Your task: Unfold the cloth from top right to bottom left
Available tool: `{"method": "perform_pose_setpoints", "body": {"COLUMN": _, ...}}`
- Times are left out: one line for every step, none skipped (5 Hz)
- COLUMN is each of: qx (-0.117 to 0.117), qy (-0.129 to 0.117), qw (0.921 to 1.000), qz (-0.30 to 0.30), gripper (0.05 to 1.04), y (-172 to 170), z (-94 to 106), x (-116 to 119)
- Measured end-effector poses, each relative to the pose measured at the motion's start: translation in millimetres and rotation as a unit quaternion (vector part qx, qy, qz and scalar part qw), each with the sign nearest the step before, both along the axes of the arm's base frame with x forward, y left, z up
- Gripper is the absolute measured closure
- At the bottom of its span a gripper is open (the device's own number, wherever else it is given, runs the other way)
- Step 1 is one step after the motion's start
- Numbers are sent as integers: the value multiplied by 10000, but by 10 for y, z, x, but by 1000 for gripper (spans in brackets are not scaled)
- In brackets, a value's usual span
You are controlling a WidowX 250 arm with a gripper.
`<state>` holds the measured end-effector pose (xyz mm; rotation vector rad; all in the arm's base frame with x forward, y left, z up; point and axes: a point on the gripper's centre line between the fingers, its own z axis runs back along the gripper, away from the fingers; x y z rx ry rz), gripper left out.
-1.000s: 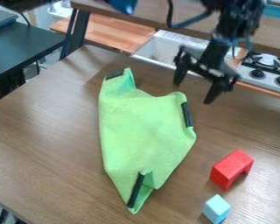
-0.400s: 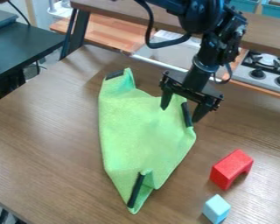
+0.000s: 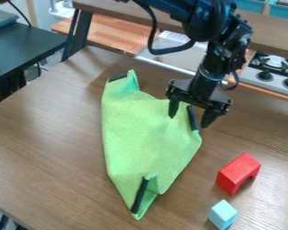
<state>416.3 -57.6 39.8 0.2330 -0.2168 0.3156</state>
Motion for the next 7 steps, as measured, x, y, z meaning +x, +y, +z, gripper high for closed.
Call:
{"method": "perform_pose_setpoints", "body": {"qx": -11, "qy": -54, "qw": 9999, "qz": 120, "gripper": 82, "y": -4, "z": -3, "x": 111}}
{"method": "perform_pose_setpoints", "body": {"qx": -25, "qy": -72, "qw": 9996, "qz": 254, "gripper": 82, "y": 21, "z": -50, "x": 205}}
{"method": "perform_pose_setpoints", "body": {"qx": 10, "qy": 31, "qw": 9995, "qz": 316, "gripper": 125, "y": 36, "z": -142, "x": 247}}
{"method": "perform_pose_setpoints", "body": {"qx": 63, "qy": 114, "qw": 9994, "qz": 335, "gripper": 387, "y": 40, "z": -229, "x": 271}}
{"method": "perform_pose_setpoints", "body": {"qx": 75, "qy": 88, "qw": 9992, "qz": 387, "gripper": 691, "y": 45, "z": -253, "x": 277}}
{"method": "perform_pose_setpoints", "body": {"qx": 79, "qy": 139, "qw": 9994, "qz": 298, "gripper": 910, "y": 46, "z": -294, "x": 253}}
{"method": "perform_pose_setpoints", "body": {"qx": -19, "qy": 306, "qw": 9993, "qz": 216, "gripper": 1010, "y": 16, "z": -348, "x": 189}}
